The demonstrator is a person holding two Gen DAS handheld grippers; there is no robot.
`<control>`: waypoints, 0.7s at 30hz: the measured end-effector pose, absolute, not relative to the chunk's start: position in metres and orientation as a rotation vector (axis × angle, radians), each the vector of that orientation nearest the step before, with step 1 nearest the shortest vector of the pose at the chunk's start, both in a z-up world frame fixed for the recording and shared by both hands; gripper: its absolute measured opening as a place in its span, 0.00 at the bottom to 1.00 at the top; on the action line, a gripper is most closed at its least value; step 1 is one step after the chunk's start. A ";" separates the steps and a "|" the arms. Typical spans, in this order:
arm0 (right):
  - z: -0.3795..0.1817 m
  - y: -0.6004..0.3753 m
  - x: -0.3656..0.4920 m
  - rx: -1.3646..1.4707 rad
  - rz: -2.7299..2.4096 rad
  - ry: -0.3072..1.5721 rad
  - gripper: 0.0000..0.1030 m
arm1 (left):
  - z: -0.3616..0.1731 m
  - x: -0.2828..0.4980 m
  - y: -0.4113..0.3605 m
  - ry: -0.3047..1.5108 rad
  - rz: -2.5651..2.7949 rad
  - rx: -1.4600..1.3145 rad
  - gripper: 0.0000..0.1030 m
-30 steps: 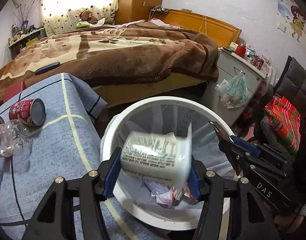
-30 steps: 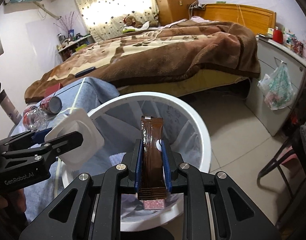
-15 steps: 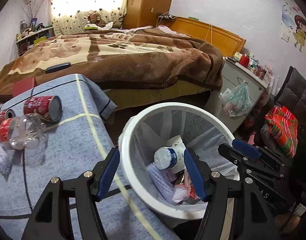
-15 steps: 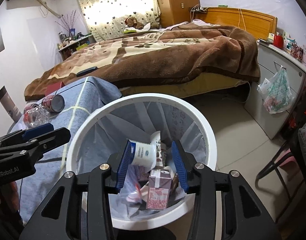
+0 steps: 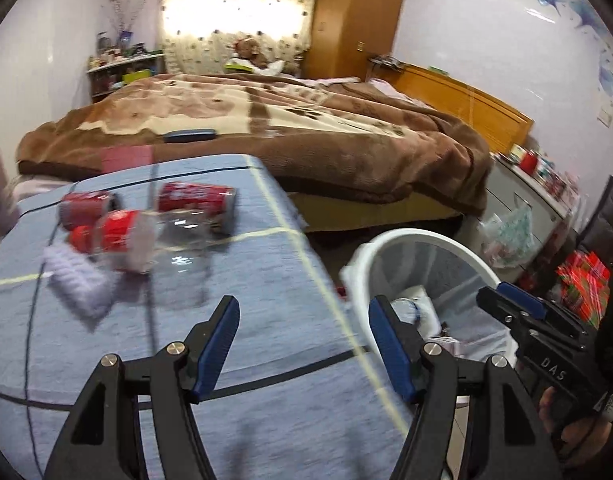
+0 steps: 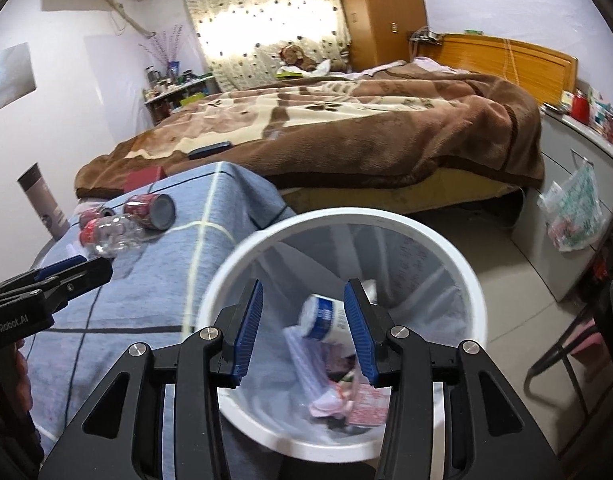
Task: Collect trash
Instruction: 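Move both open grippers back toward the remaining trash on the table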
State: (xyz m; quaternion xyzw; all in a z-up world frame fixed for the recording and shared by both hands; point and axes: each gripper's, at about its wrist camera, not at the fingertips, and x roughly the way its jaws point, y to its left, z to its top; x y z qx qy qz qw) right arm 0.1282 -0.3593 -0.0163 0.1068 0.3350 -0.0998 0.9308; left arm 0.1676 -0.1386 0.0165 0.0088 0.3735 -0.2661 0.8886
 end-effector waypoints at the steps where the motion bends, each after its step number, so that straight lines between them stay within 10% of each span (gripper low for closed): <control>1: -0.016 -0.356 0.129 0.216 -0.195 0.684 0.43 | 0.016 0.169 -0.131 0.778 -0.542 0.008 0.67; 21: -0.006 -0.263 0.201 0.065 0.064 0.684 0.43 | 0.002 0.223 -0.001 0.799 -0.253 -0.108 0.69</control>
